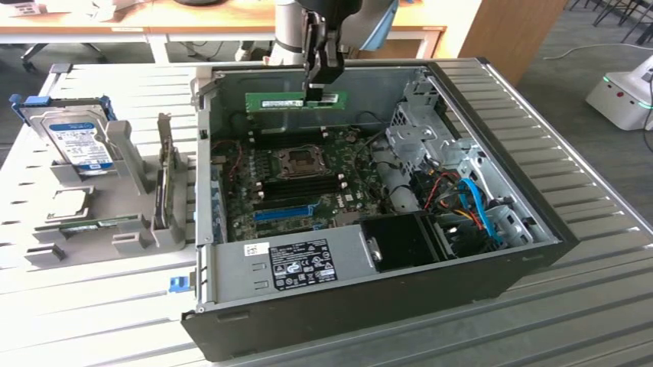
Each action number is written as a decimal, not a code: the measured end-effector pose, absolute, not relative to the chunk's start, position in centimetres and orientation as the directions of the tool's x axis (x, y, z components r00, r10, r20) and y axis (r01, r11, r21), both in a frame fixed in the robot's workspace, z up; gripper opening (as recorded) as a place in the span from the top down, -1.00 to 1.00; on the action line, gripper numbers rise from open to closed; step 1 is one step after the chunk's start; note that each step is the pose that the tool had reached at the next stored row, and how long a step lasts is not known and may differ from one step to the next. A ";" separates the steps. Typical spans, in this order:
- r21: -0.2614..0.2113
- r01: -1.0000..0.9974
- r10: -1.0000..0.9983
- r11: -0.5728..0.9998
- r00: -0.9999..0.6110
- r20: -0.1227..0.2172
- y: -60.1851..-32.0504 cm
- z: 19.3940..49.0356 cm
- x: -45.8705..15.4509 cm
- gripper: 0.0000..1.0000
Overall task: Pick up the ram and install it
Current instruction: 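Pick up the ram and move it above insertion slot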
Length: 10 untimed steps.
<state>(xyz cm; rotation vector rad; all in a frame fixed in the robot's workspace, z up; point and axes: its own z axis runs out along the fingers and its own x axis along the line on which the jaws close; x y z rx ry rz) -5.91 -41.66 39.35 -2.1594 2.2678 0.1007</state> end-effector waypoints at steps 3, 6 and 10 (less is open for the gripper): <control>0.041 -0.998 -0.997 0.048 -0.050 -0.050 -41.7 39.1 -5.9 0.76; 0.041 -0.998 -0.997 0.048 -0.050 -0.050 -41.7 38.7 -5.9 0.76; 0.041 -0.998 -0.997 0.048 -0.050 -0.050 -41.7 38.1 -5.9 0.76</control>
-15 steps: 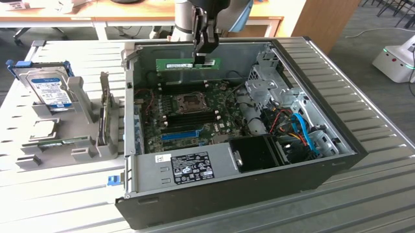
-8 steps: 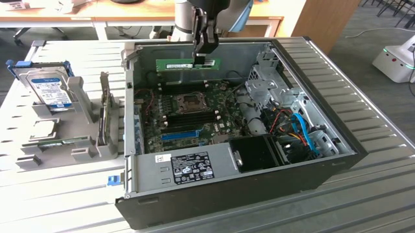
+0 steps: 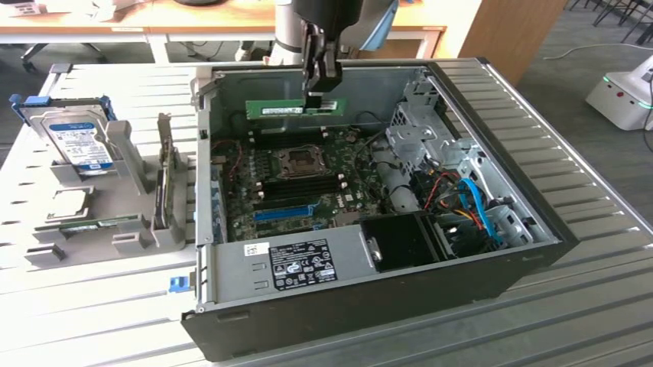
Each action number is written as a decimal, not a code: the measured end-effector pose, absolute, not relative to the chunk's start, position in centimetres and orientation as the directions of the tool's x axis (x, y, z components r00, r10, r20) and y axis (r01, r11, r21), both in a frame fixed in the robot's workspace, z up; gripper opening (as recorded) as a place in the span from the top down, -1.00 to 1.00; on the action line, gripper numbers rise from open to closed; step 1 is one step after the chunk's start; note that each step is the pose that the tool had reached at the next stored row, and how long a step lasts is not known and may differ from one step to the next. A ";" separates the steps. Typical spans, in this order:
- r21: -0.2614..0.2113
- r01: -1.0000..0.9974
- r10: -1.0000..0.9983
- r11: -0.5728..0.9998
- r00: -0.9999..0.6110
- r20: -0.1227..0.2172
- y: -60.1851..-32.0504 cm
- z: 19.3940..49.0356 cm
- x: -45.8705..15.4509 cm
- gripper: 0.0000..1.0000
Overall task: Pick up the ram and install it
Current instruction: 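Pick up the ram and move it above insertion slot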
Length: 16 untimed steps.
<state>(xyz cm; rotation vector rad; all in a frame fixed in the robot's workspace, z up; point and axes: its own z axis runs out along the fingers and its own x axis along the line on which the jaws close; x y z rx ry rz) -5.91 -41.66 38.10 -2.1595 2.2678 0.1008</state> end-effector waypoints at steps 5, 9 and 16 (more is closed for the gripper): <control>0.041 -0.998 -0.997 0.048 -0.050 -0.050 -41.7 37.4 -5.9 0.76; 0.041 -0.998 -0.997 0.048 -0.050 -0.050 -41.7 36.9 -5.9 0.76; 0.041 -0.998 -0.997 0.048 -0.050 -0.050 -41.7 36.8 -5.8 0.76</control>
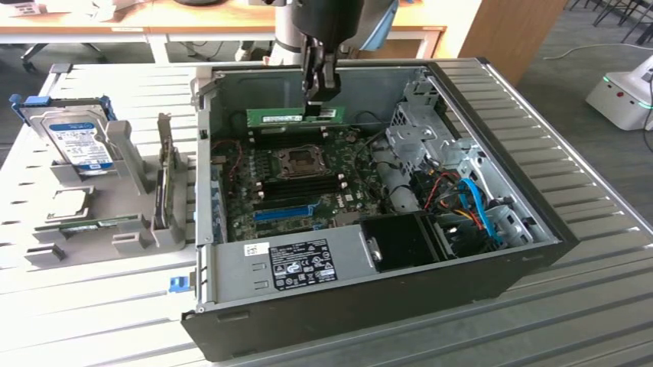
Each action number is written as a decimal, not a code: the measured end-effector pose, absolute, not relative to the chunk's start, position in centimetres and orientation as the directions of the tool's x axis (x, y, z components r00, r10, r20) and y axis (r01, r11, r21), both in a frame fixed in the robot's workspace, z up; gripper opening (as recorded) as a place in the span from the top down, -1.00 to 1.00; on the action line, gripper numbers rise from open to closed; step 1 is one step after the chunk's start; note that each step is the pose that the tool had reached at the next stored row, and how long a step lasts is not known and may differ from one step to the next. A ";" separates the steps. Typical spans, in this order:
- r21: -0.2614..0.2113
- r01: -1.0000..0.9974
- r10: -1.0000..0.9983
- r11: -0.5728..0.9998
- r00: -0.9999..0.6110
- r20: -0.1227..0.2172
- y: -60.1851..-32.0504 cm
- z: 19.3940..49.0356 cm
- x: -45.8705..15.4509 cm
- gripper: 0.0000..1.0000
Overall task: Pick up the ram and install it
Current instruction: 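Pick up the ram and move it above insertion slot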
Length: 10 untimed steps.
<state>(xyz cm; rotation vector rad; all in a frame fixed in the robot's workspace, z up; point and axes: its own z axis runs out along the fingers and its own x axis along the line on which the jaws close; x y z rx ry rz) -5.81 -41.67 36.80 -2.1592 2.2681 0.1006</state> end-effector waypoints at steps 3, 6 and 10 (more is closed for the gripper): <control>0.041 -0.998 -0.997 0.048 -0.050 -0.050 -41.7 36.8 -5.2 0.76; 0.041 -0.998 -0.997 0.048 -0.050 -0.050 -41.7 36.8 -4.7 0.76; 0.041 -0.998 -0.997 0.048 -0.050 -0.050 -41.7 36.8 -4.6 0.76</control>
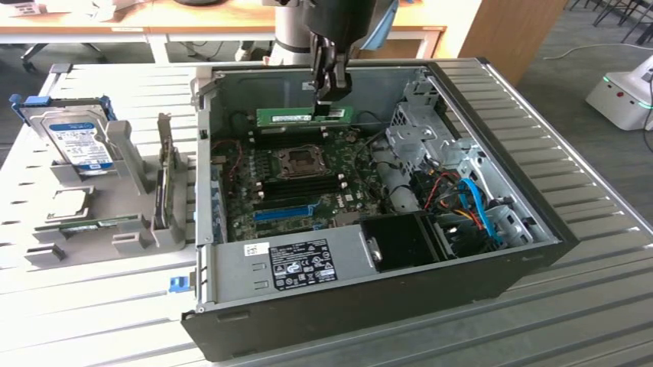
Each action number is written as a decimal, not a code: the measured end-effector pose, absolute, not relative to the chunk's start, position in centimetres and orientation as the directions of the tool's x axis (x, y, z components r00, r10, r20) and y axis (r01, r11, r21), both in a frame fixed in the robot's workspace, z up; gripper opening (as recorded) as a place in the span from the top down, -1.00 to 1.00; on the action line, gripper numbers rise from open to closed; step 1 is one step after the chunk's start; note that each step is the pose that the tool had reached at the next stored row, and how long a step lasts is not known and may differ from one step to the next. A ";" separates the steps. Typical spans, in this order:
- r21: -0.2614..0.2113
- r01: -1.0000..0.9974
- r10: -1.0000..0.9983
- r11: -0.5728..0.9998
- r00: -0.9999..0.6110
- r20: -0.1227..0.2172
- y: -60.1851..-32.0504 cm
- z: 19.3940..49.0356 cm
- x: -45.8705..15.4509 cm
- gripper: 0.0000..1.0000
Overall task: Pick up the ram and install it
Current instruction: 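Pick up the ram and move it above insertion slot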
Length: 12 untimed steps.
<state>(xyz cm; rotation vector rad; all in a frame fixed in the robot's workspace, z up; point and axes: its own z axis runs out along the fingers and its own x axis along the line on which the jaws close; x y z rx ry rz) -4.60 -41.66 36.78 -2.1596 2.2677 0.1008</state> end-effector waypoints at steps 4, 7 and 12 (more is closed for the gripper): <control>0.041 -0.998 -0.997 0.048 -0.050 -0.051 -41.7 36.7 -4.6 0.76; 0.041 -0.998 -0.998 0.046 -0.048 -0.050 -41.7 36.6 -4.6 0.76; 0.041 -0.998 -0.998 0.037 -0.039 -0.050 -41.7 36.3 -4.6 0.76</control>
